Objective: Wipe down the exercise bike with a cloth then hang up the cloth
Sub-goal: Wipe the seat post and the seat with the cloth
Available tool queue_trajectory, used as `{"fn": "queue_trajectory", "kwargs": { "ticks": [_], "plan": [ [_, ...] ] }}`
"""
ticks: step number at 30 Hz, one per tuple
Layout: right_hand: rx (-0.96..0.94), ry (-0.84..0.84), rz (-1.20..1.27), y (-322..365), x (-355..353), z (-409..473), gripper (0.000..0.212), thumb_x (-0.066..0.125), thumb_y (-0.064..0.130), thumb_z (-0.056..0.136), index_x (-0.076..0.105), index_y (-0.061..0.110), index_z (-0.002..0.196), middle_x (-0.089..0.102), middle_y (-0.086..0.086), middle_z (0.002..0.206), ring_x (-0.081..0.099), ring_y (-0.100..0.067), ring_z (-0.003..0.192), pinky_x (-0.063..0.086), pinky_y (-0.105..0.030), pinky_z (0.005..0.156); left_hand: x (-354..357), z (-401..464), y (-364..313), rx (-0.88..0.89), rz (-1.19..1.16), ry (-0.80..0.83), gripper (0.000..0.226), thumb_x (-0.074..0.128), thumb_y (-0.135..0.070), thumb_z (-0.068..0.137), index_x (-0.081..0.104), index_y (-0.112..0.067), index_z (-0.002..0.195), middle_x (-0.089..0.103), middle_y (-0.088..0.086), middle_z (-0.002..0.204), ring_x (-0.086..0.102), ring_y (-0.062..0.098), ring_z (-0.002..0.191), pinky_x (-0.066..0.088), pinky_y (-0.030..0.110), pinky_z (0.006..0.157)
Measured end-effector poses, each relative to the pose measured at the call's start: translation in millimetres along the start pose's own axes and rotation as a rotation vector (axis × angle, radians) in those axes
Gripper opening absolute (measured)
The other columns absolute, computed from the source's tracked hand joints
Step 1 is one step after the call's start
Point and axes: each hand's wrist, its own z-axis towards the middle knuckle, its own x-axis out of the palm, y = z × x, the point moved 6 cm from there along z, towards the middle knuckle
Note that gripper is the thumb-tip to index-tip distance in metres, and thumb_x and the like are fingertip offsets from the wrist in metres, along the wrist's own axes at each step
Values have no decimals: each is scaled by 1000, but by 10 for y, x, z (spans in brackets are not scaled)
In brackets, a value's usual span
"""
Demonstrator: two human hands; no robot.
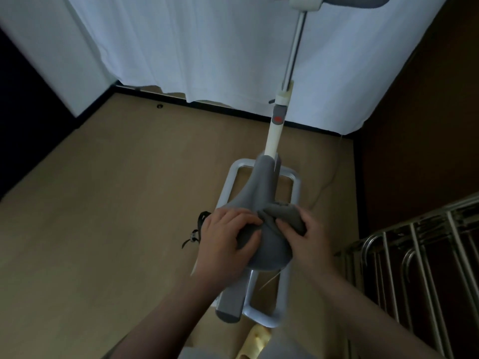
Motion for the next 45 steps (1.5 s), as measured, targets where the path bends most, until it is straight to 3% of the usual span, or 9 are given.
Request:
{"fn": "queue_trajectory", "kwargs": {
  "ticks": [6, 11, 16, 19, 24, 29, 32, 36, 45],
  "plan": [
    [-354, -110, -352, 323, 176, -540, 37, 57, 32, 89, 51, 34, 126, 44, 25, 120, 47, -2, 111, 42, -25, 93, -82, -208, 32, 130, -148, 51, 25, 52, -20, 89, 61, -27, 112, 58, -19, 124, 45, -1, 127, 39, 34, 104],
    [-54, -369, -294, 128, 88, -644, 24, 58, 36, 90, 53, 38, 114, 51, 22, 108, 54, -10, 107, 47, -28, 86, -70, -246, 166, 137, -177, 198, 31, 48, -25, 94, 60, -29, 122, 51, -19, 137, 34, 0, 136, 37, 43, 109],
    [-231, -318, -515, 379, 310, -811, 39, 59, 34, 88, 56, 23, 126, 48, 14, 120, 42, 0, 110, 43, -25, 94, -222, -241, 307, 222, -157, 443, 41, 46, -23, 95, 47, -33, 135, 34, -26, 146, 18, -10, 139, 24, 29, 117],
    [68, -541, -376, 316, 292, -849, 36, 67, 25, 87, 58, 25, 122, 54, 10, 120, 49, -8, 109, 47, -32, 91, -372, -249, 417, 161, -269, 392, 38, 44, -29, 93, 49, -39, 129, 36, -33, 140, 28, -8, 136, 31, 27, 112],
    [-264, -381, -705, 699, 917, -913, 44, 65, 24, 80, 57, 24, 123, 56, 6, 121, 46, -9, 113, 43, -38, 100, -474, -225, 710, 32, -429, 285, 30, 51, -26, 91, 54, -41, 117, 59, -16, 122, 56, 9, 114, 48, 41, 97],
    [-20, -614, -629, 711, 824, -928, 35, 66, 21, 83, 62, 21, 117, 61, 6, 114, 51, -15, 111, 40, -43, 103, -452, -149, 854, -216, -650, 409, 31, 50, -13, 96, 59, -39, 110, 59, 16, 100, 58, 34, 89, 48, 53, 84],
    [-269, -371, -870, 817, 1083, -954, 38, 54, 30, 82, 62, 23, 119, 61, 8, 115, 50, -11, 111, 36, -42, 103, -447, -147, 881, -234, -731, 429, 26, 49, -32, 87, 60, -41, 109, 66, -1, 108, 63, 15, 93, 51, 38, 79],
    [-33, -556, -804, 746, 848, -893, 36, 68, 25, 80, 63, 22, 116, 62, 7, 112, 51, -14, 111, 31, -39, 109, -405, -111, 997, -305, -773, 419, 27, 49, -32, 81, 63, -42, 101, 64, -2, 102, 59, 11, 79, 43, 27, 69],
    [-132, -433, -939, 903, 1232, -745, 40, 76, 21, 75, 65, 17, 114, 63, 1, 112, 53, -18, 109, 46, -41, 97, -440, -35, 988, -230, -787, 423, 26, 45, -18, 97, 63, -14, 114, 66, -3, 106, 60, -1, 96, 45, 9, 79]
  ]
}}
